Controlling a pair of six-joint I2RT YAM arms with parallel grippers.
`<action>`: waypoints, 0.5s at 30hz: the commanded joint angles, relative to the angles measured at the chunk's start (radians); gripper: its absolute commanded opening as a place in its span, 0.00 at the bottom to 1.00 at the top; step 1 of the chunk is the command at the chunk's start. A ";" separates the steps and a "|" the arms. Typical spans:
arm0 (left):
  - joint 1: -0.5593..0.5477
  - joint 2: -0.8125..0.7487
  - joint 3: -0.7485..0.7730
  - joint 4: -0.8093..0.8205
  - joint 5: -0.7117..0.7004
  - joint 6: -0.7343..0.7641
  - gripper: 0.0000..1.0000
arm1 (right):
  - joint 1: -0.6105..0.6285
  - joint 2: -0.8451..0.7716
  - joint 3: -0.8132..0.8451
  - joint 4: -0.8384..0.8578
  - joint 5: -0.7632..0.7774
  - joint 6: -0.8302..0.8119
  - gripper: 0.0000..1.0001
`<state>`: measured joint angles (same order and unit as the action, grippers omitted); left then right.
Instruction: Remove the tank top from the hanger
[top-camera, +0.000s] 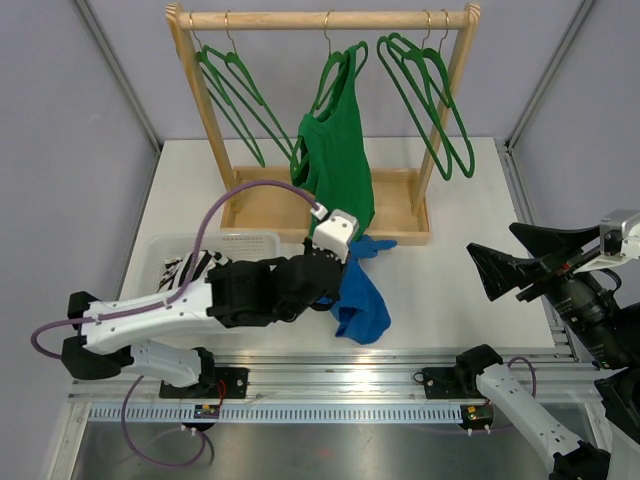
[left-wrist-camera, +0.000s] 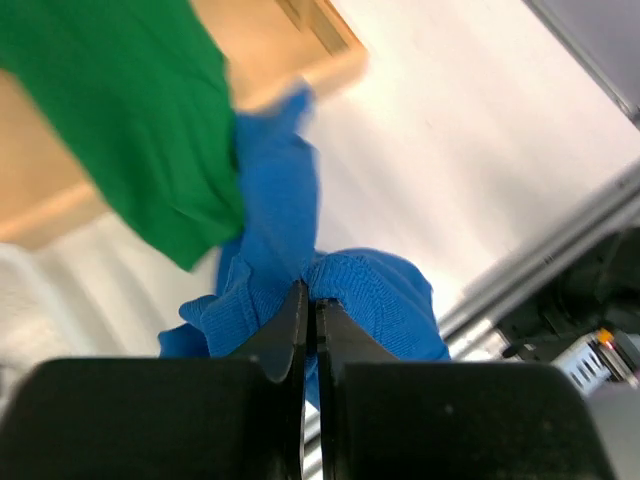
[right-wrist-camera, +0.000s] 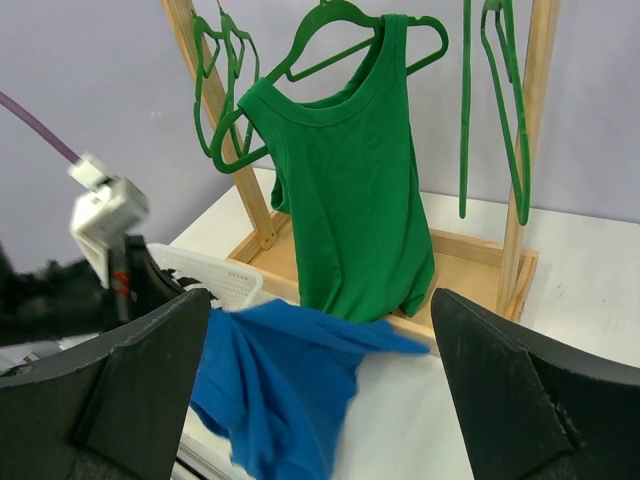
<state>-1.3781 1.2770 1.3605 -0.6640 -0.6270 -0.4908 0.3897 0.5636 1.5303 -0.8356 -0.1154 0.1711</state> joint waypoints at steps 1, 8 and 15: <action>-0.004 -0.088 0.130 -0.130 -0.219 0.084 0.00 | -0.005 0.021 0.024 0.049 0.019 -0.024 1.00; -0.003 -0.168 0.360 -0.181 -0.451 0.270 0.00 | -0.005 0.047 0.014 0.075 0.025 -0.028 0.99; -0.003 -0.217 0.480 -0.134 -0.657 0.484 0.00 | -0.005 0.073 -0.001 0.104 0.022 -0.024 0.99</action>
<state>-1.3781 1.0859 1.7985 -0.8513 -1.1034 -0.1402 0.3897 0.6155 1.5311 -0.7853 -0.1135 0.1593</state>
